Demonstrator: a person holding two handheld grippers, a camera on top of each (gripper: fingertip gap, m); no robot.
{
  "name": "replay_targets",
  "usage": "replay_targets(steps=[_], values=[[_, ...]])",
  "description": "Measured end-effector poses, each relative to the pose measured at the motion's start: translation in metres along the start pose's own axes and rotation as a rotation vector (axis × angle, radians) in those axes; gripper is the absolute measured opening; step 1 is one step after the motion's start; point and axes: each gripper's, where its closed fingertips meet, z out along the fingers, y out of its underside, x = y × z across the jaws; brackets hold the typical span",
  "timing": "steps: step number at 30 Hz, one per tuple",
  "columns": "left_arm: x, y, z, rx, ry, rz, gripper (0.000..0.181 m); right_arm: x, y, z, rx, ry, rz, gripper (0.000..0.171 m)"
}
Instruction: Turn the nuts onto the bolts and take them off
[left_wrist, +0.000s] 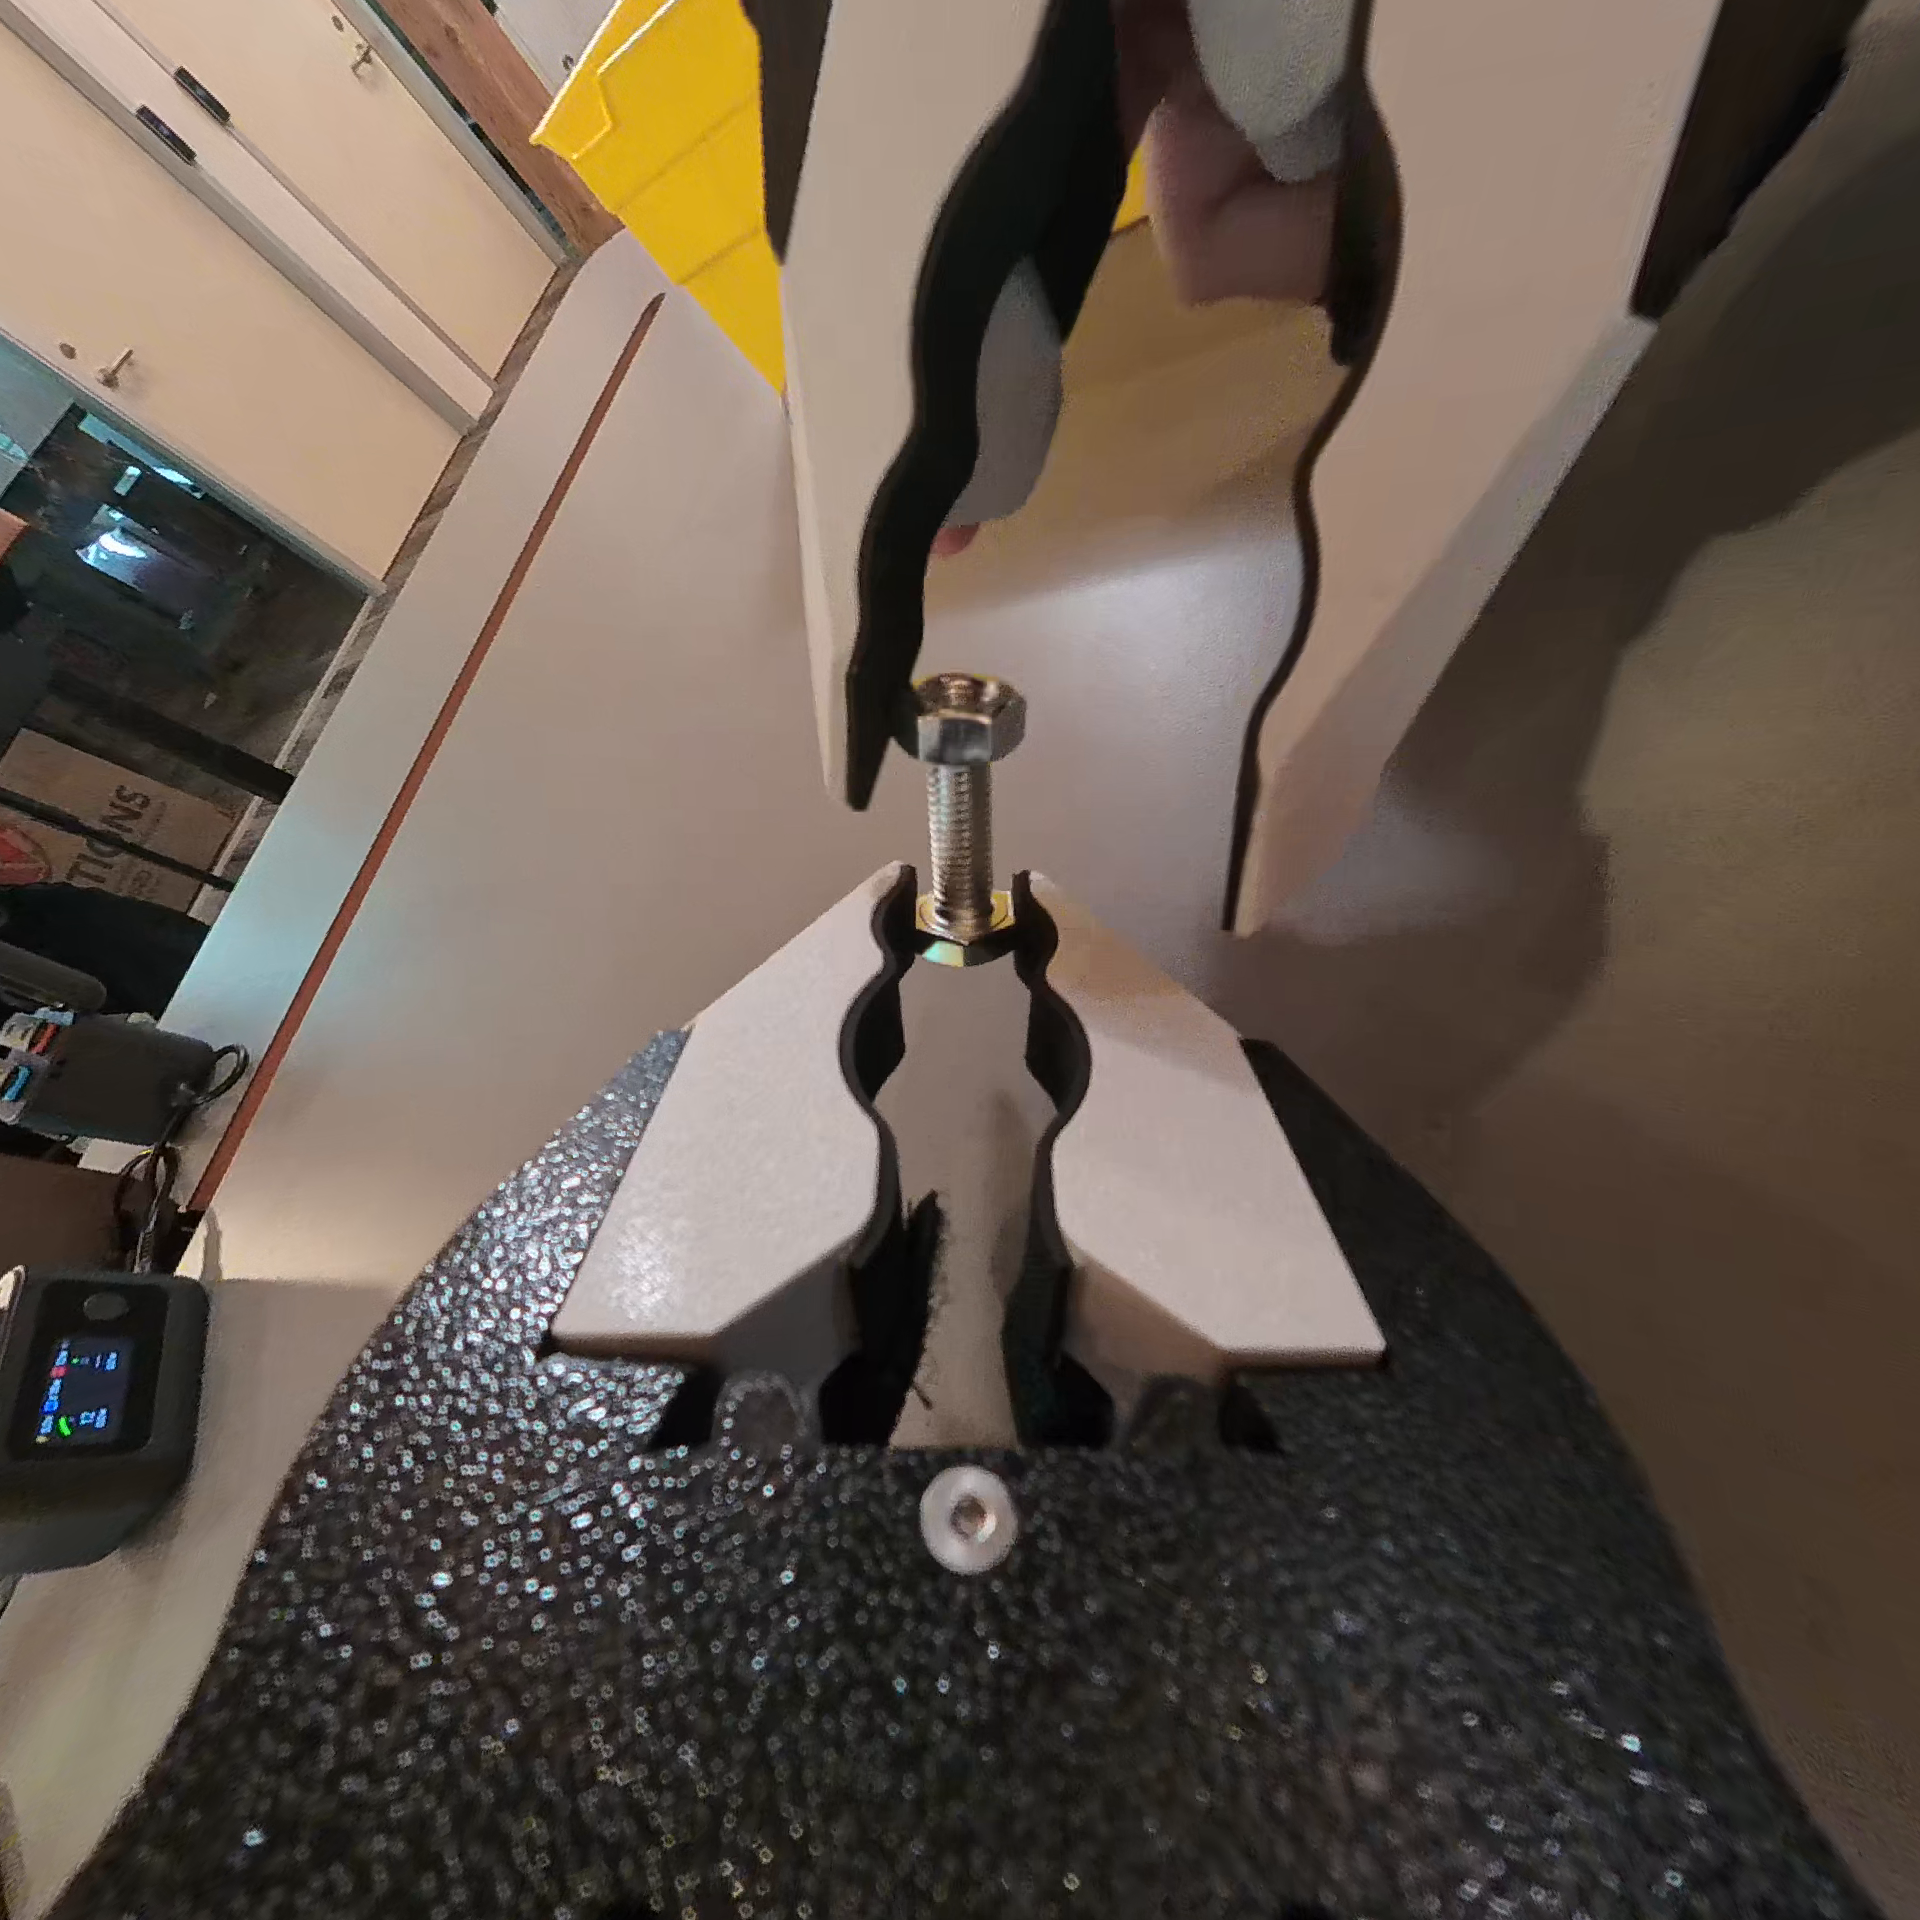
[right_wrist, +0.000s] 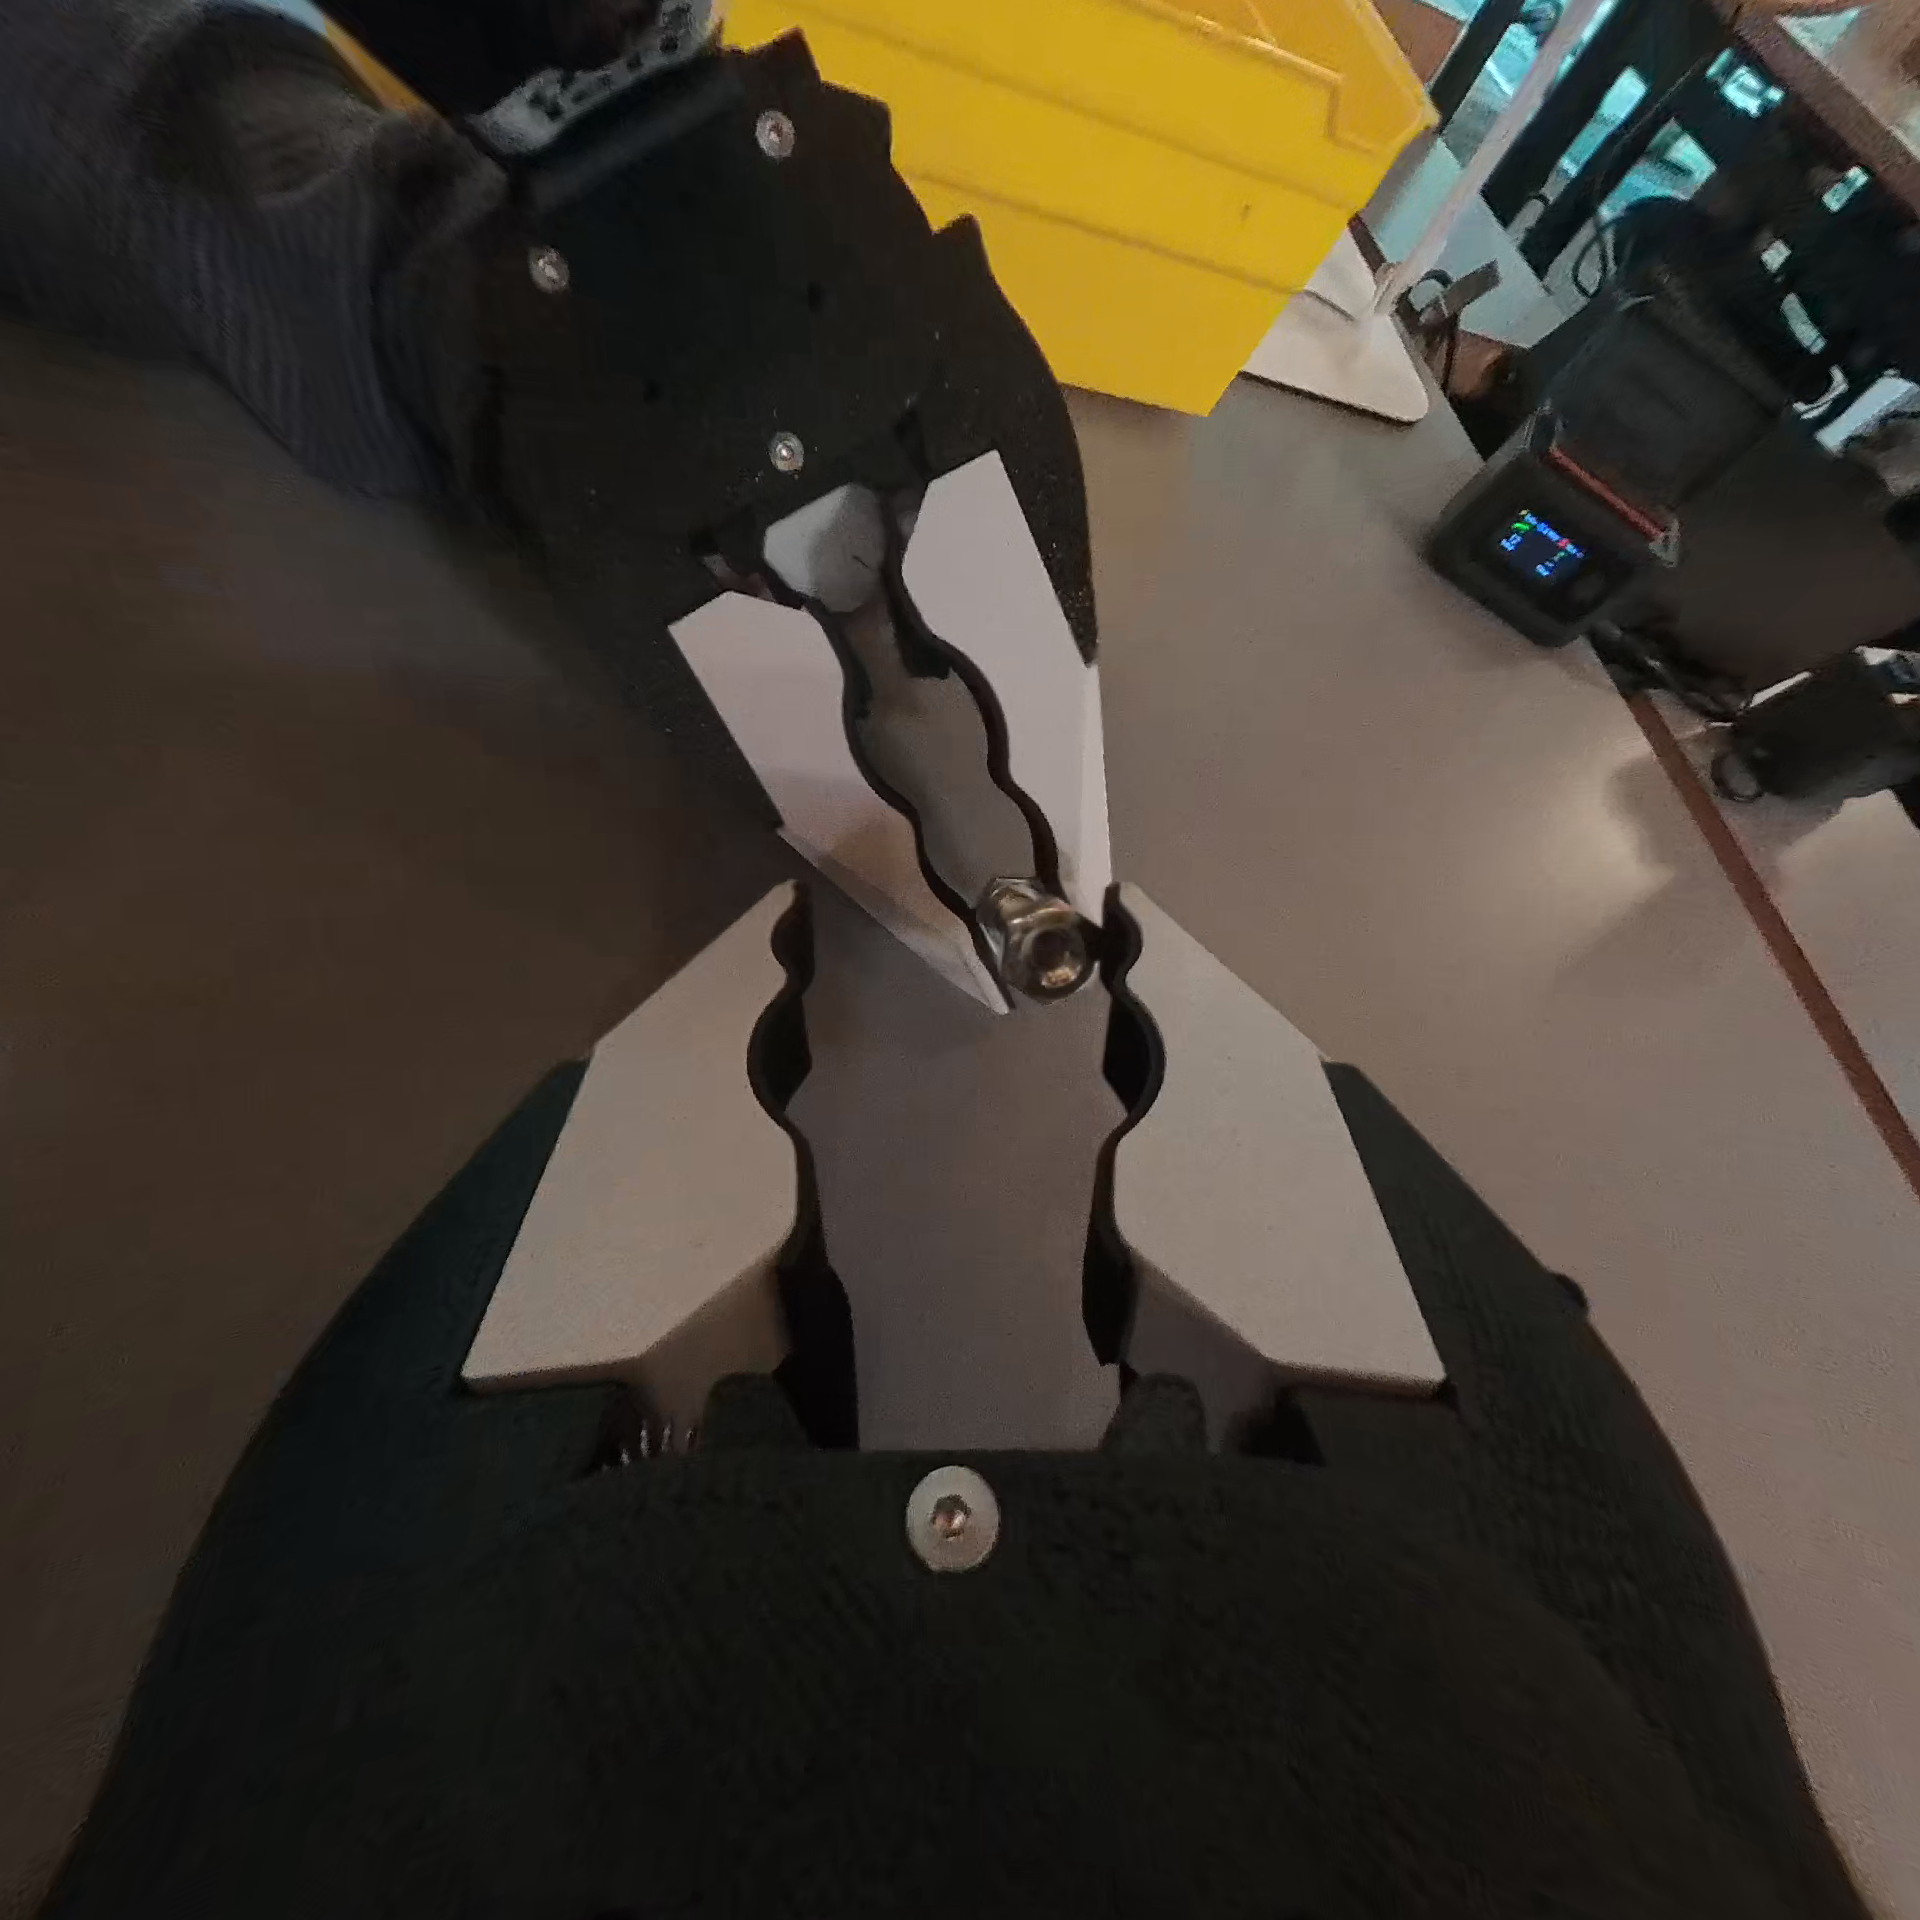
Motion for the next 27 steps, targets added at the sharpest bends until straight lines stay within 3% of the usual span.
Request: replay_targets(steps=[8, 14, 21, 24, 27], values=[[0.0, 0.001, 0.001, -0.01, 0.013, -0.019, 0.017, 0.012, 0.019, -0.006, -0.091, -0.008, 0.157, 0.048], [0.0, 0.001, 0.001, -0.006, 0.001, -0.003, 0.016, 0.002, -0.016, -0.005, 0.088, 0.006, -0.003, 0.054], [0.0, 0.001, 0.001, -0.007, 0.002, -0.003, 0.016, 0.008, 0.015, -0.005, -0.093, -0.022, 0.143, 0.044], [0.001, 0.001, 0.001, -0.008, 0.003, -0.003, 0.016, 0.002, -0.006, -0.002, 0.005, -0.012, 0.054, 0.056], [0.0, 0.001, 0.001, -0.01, 0.005, -0.009, 0.016, 0.002, -0.022, -0.006, 0.078, 0.035, -0.032, 0.049]])
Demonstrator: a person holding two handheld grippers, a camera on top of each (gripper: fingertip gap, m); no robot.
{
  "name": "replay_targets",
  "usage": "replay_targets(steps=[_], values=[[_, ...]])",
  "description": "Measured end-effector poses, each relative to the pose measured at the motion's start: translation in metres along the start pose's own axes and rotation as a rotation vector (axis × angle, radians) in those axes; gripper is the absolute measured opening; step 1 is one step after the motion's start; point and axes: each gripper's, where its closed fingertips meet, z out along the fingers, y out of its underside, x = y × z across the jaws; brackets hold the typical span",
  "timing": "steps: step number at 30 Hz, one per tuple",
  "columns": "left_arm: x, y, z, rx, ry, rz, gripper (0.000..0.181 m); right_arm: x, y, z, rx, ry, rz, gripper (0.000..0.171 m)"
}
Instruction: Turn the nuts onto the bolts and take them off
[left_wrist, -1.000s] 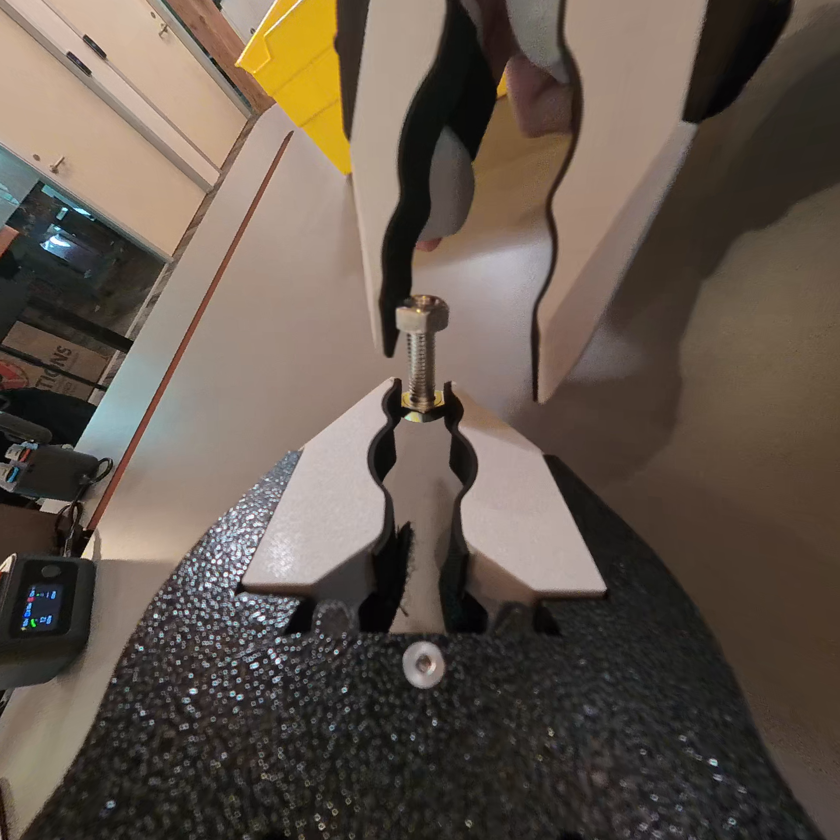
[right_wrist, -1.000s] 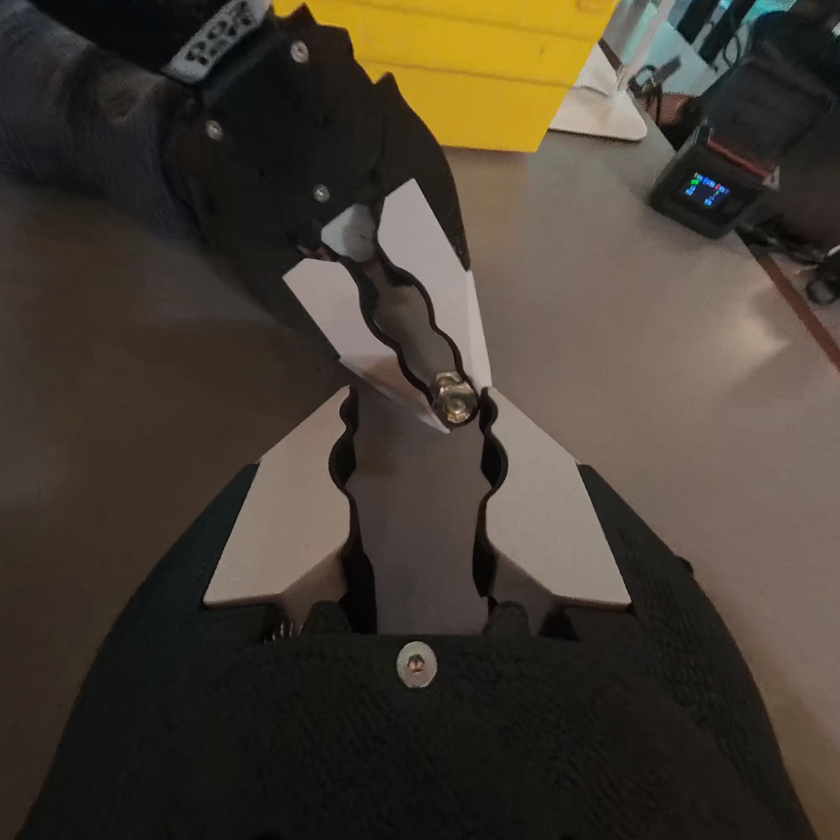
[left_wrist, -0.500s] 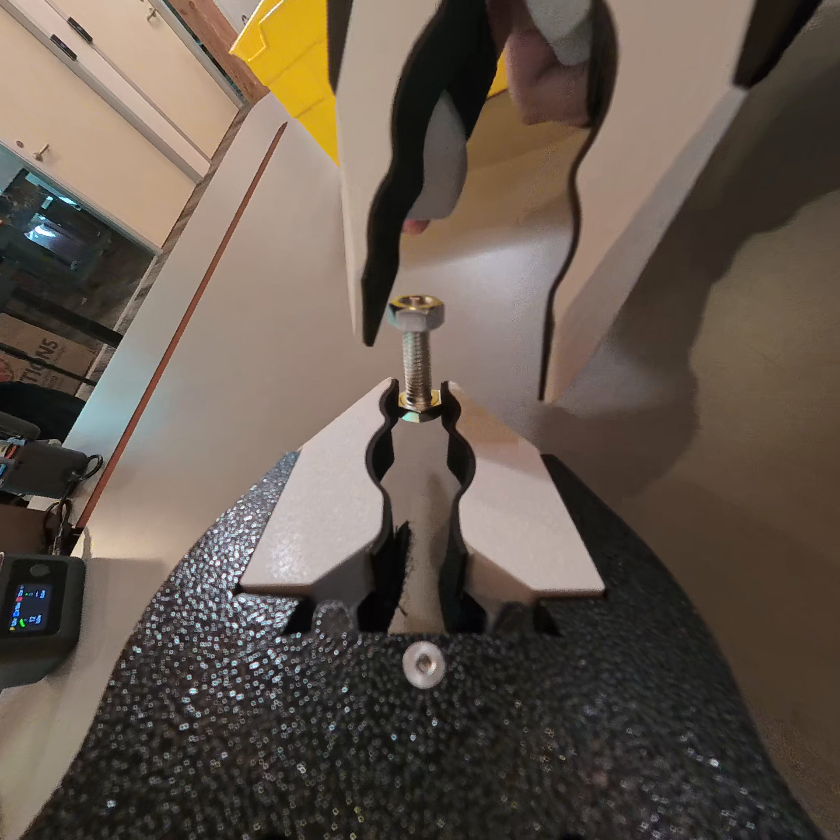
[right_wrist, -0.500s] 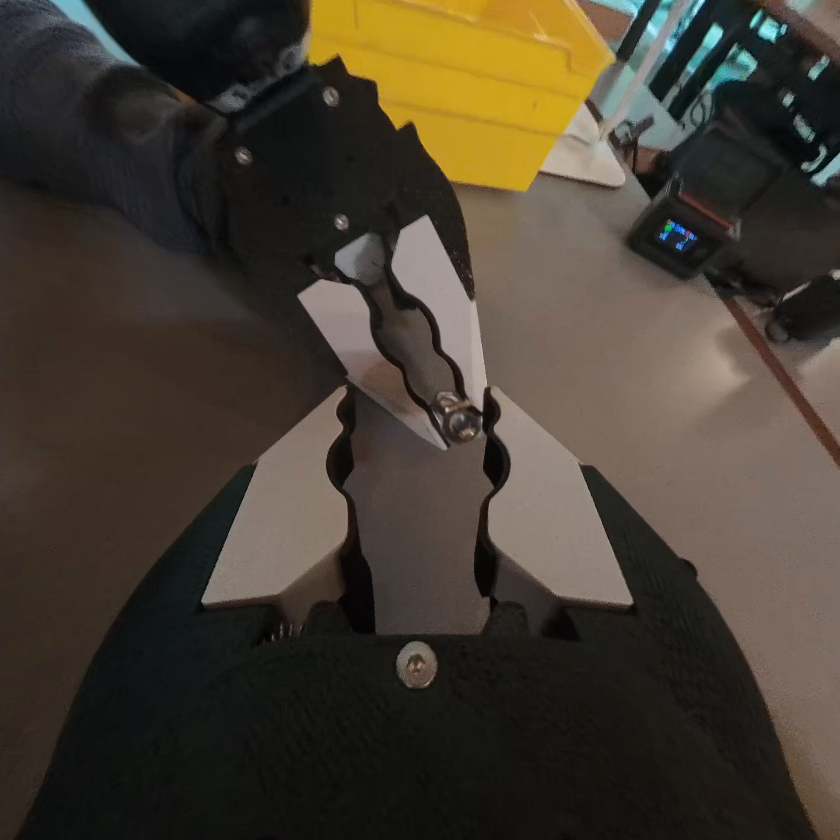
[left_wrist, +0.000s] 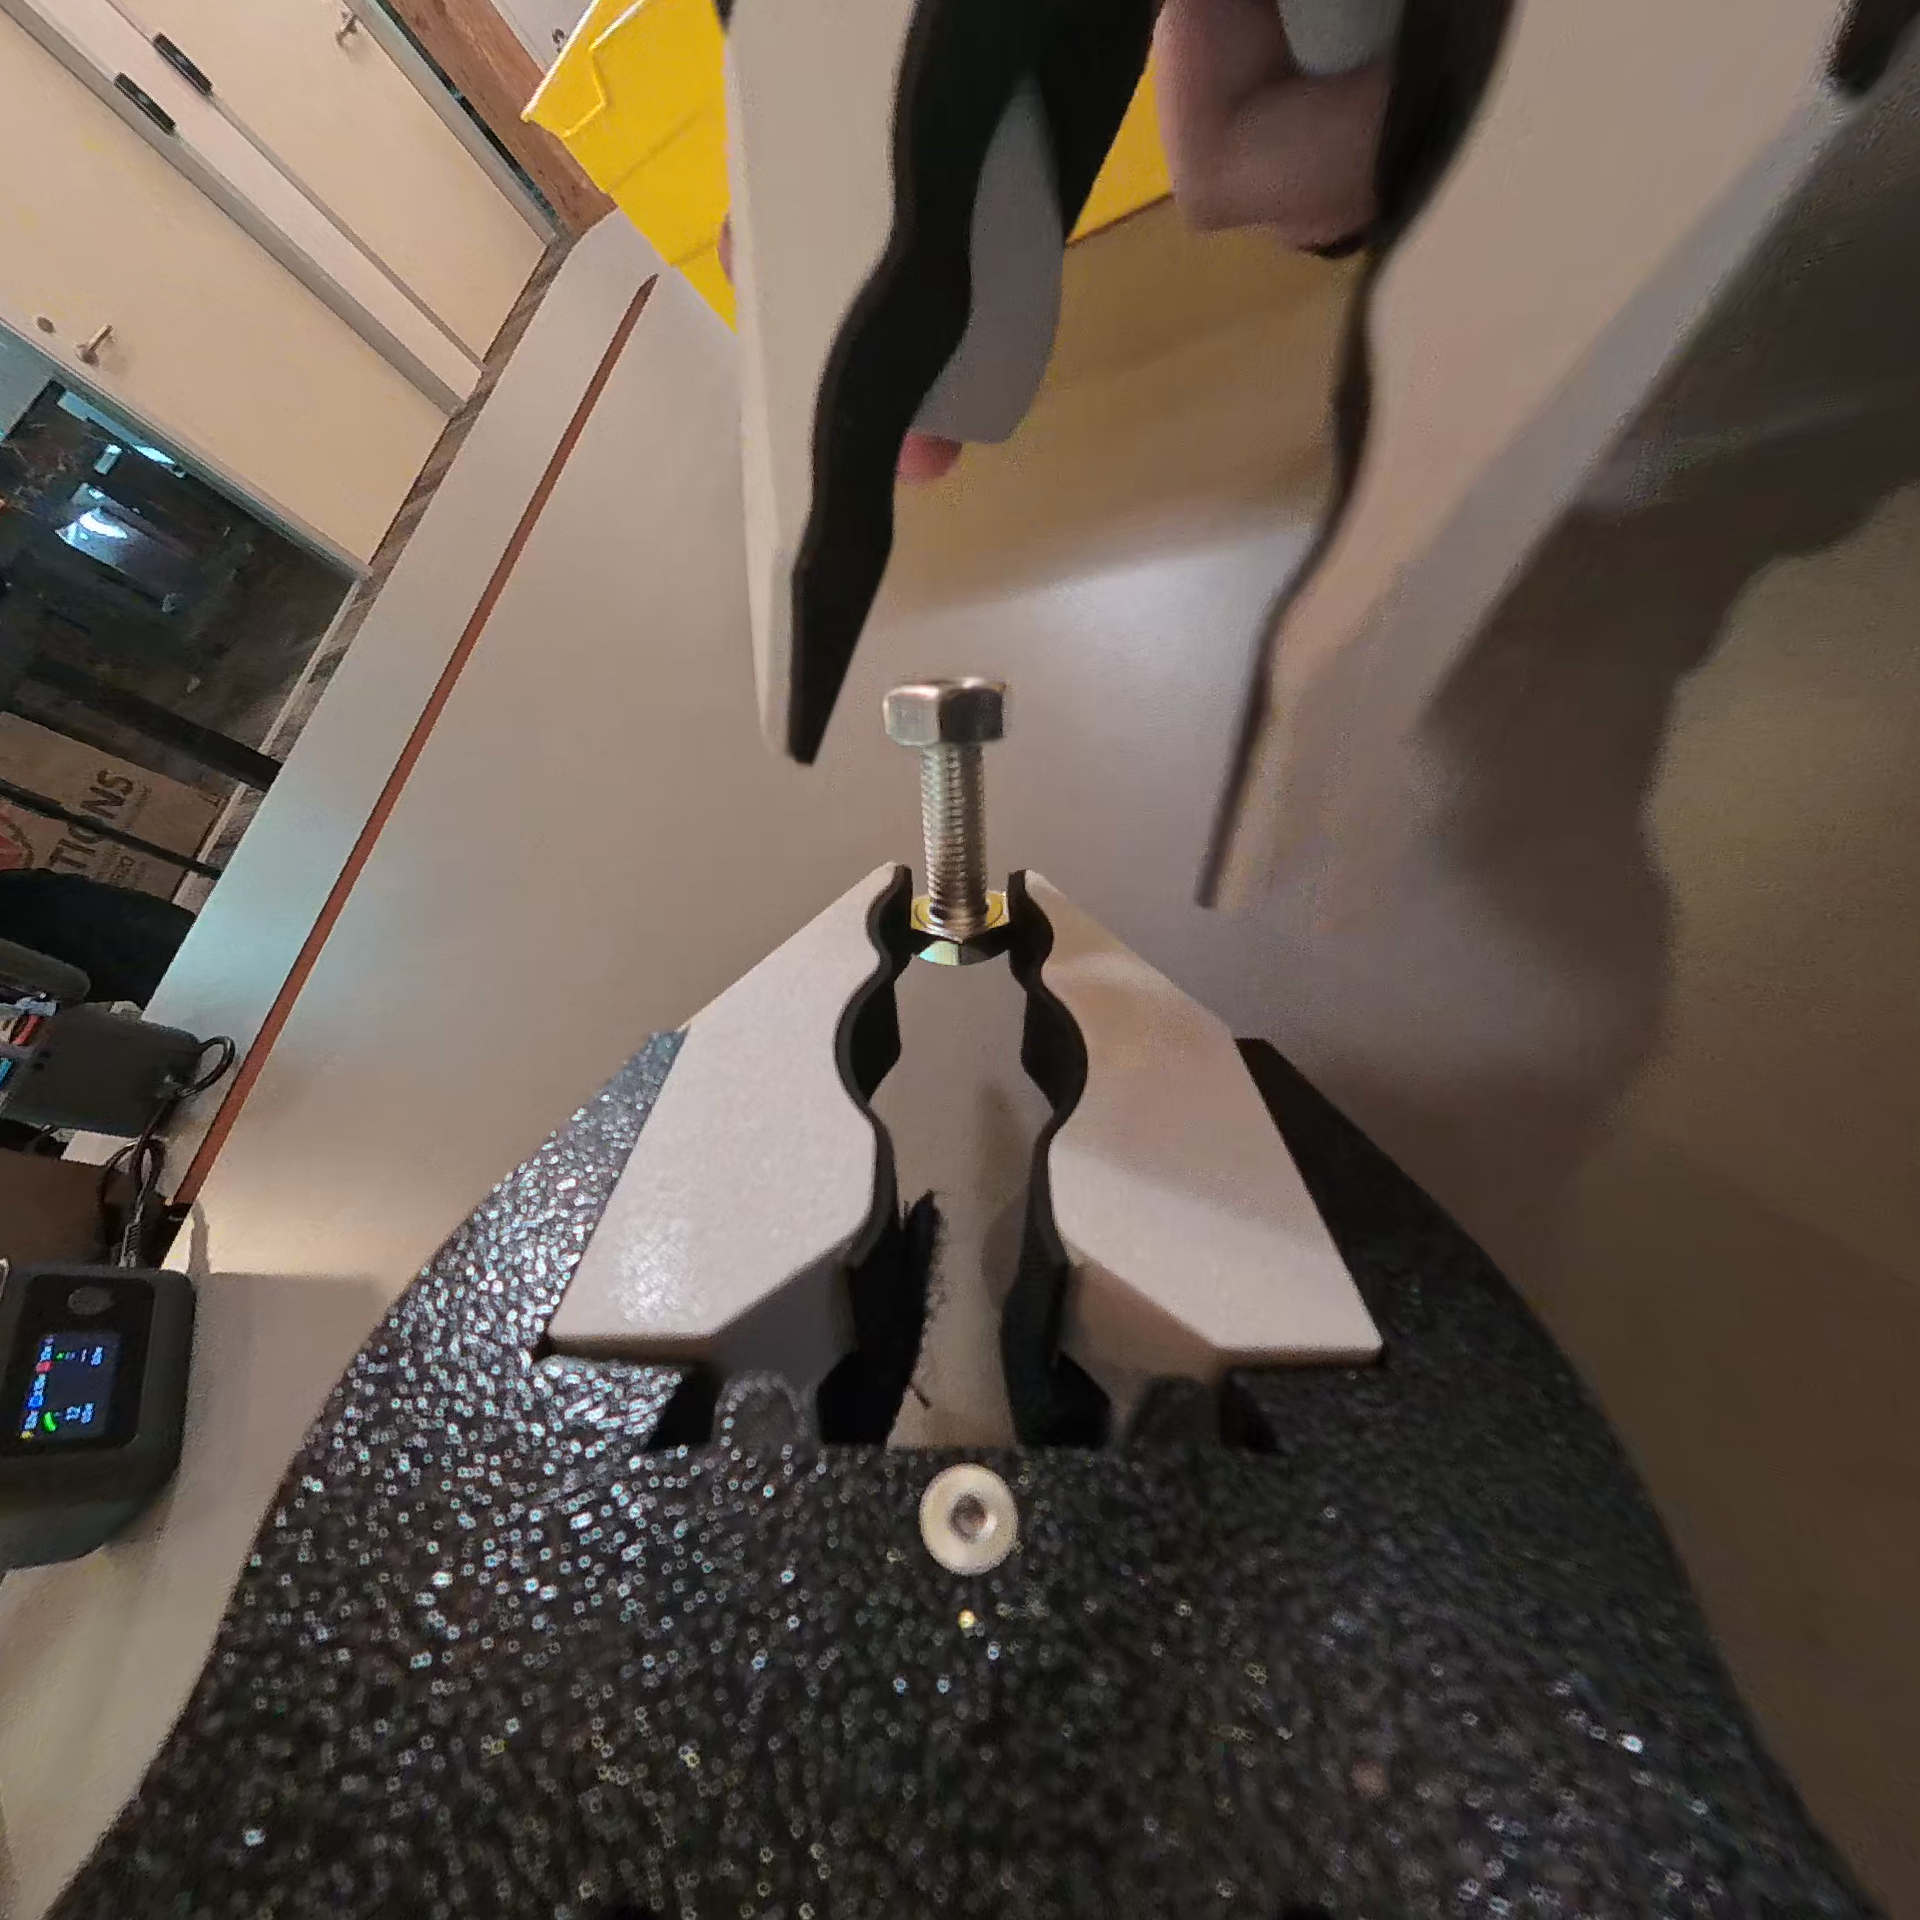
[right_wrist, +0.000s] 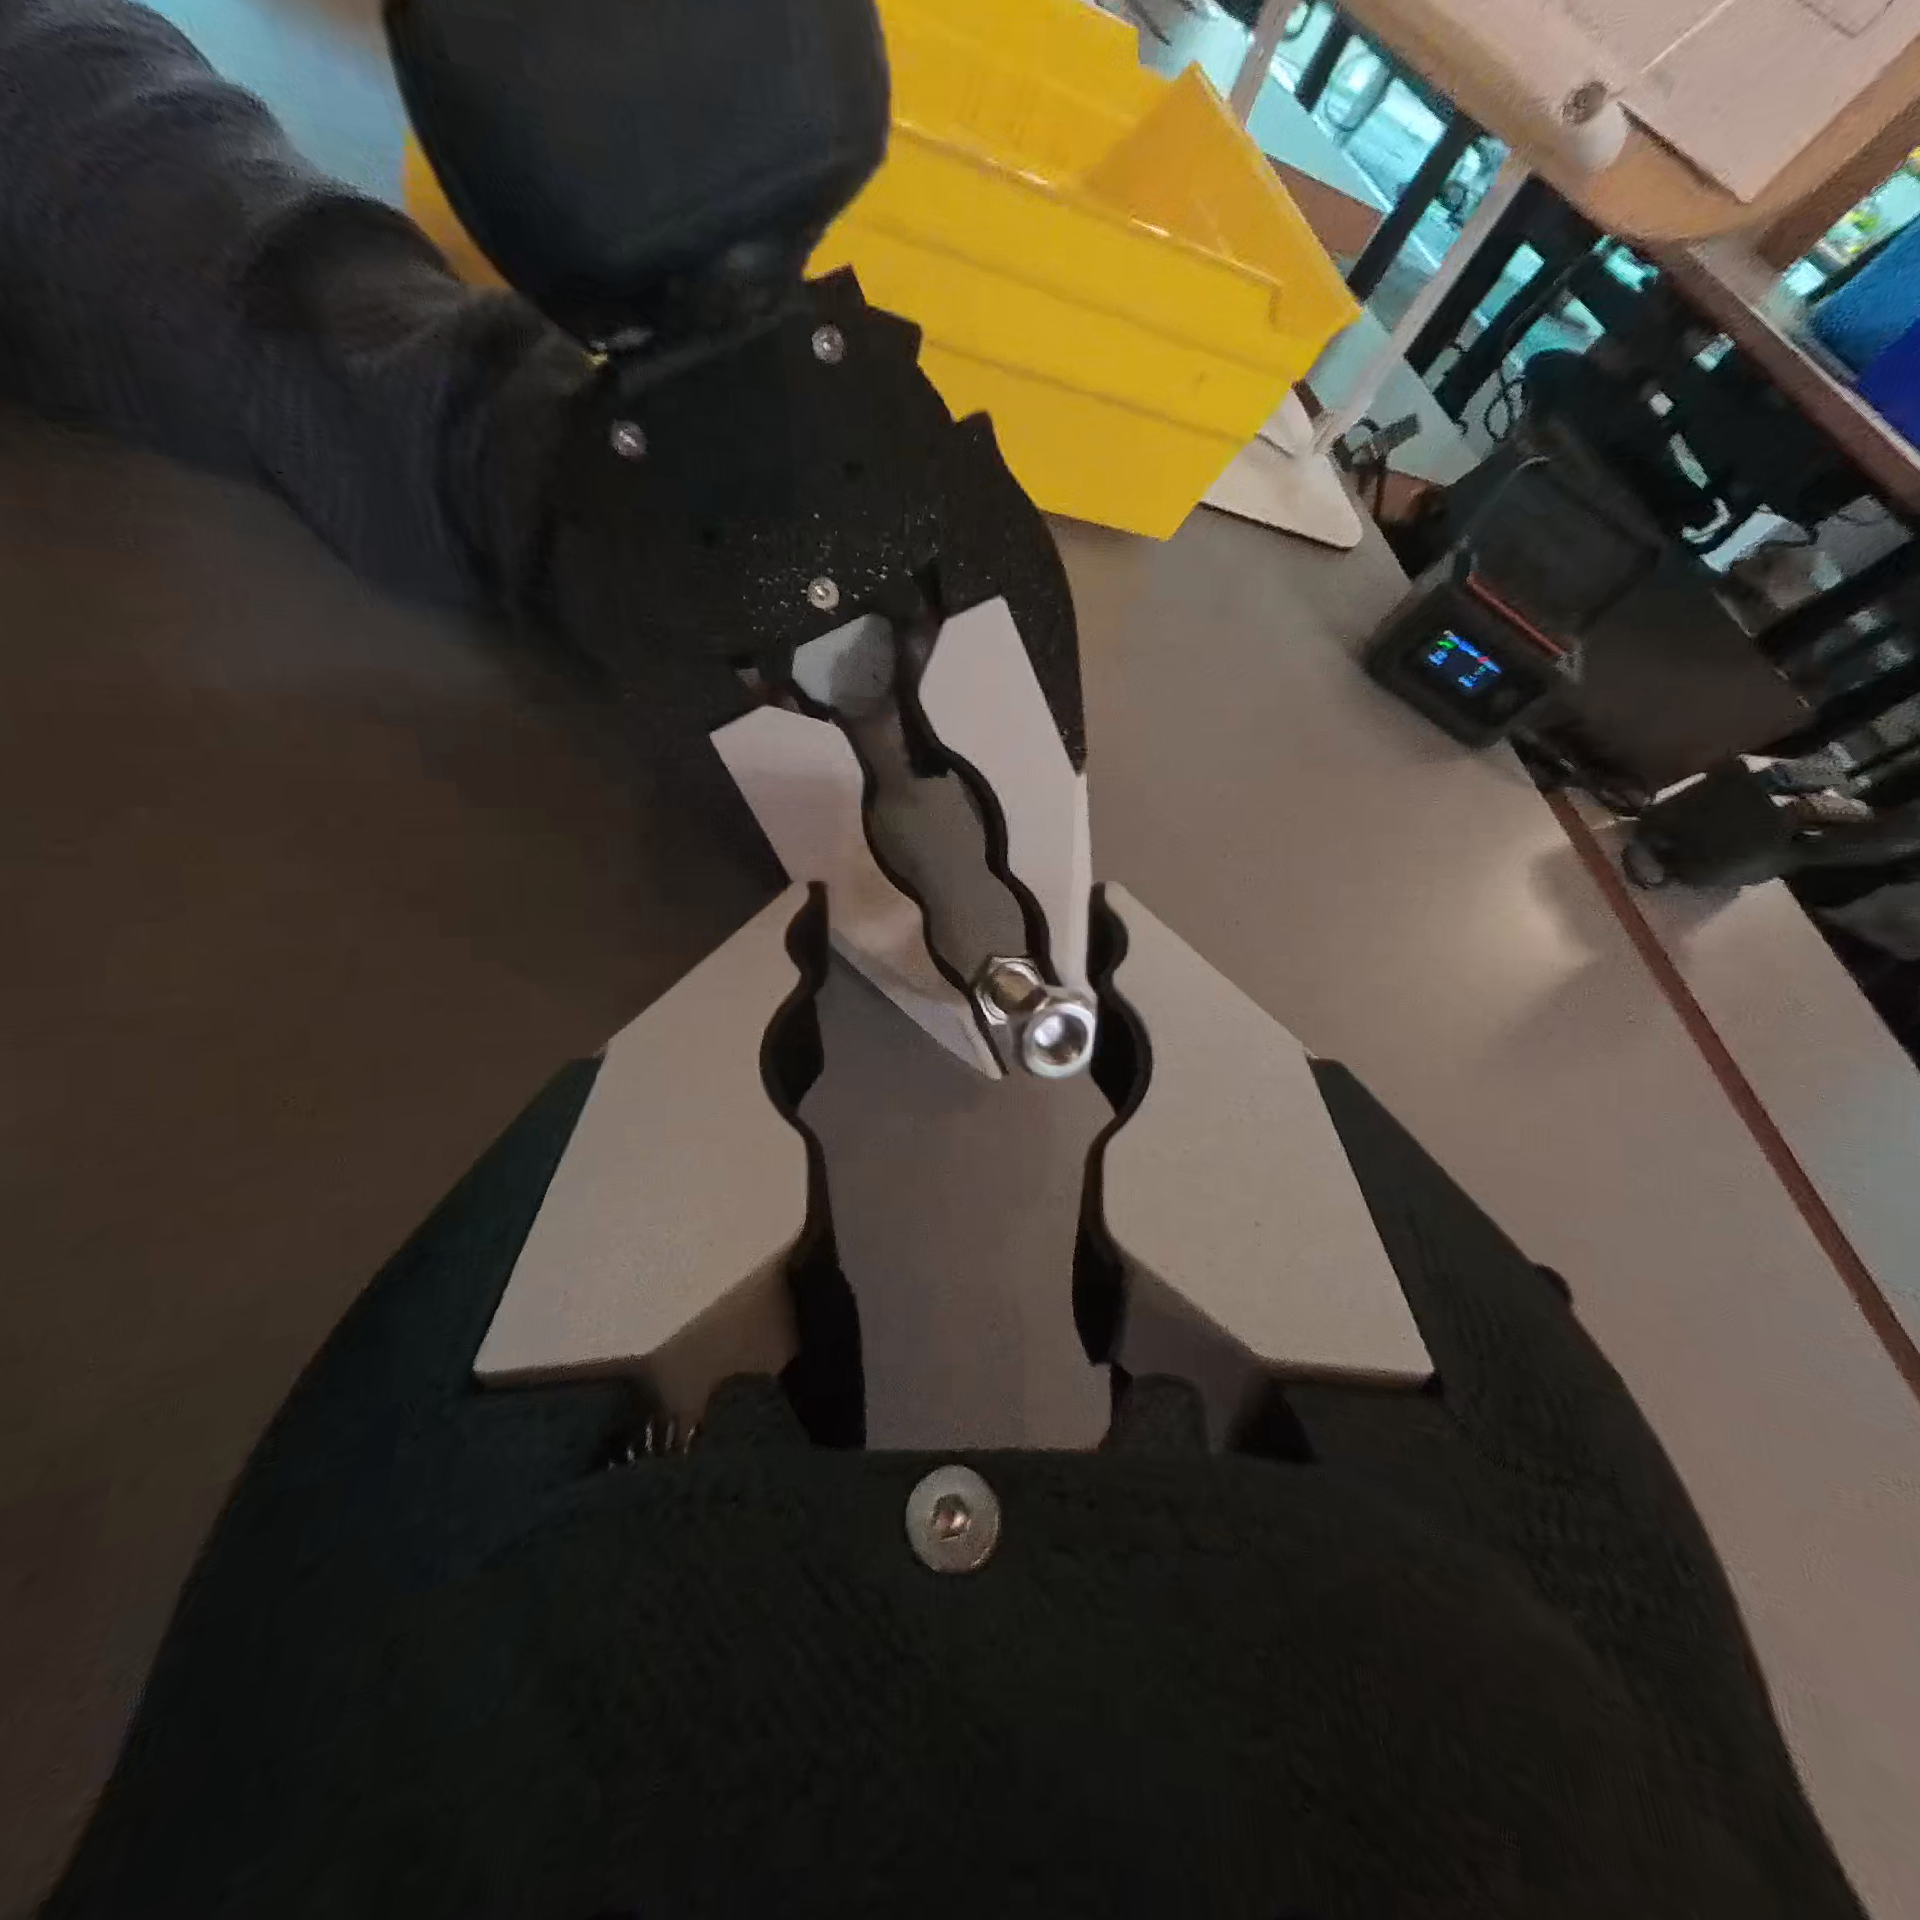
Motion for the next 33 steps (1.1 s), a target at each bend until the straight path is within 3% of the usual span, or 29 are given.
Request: replay_targets(steps=[5, 12, 20, 28, 33], values=[[0.0, 0.0, 0.0, 0.001, -0.002, 0.003, 0.017, 0.017, 0.025, -0.008, -0.102, 0.014, 0.154, 0.035], [0.0, 0.0, 0.0, 0.0, -0.001, 0.0, 0.016, 0.005, 0.059, -0.004, -0.255, -0.078, 0.243, 0.037], [-0.001, 0.0, 0.0, 0.002, -0.008, -0.001, 0.016, -0.021, 0.054, -0.003, -0.194, -0.272, 0.326, 0.036], [-0.037, 0.007, -0.009, 0.008, -0.204, -0.09, 0.016, -0.025, 0.048, 0.029, -0.209, -0.201, 0.323, 0.036], [-0.04, 0.006, -0.011, 0.021, -0.211, -0.1, 0.016, -0.019, 0.049, 0.043, -0.234, -0.127, 0.364, 0.03]])
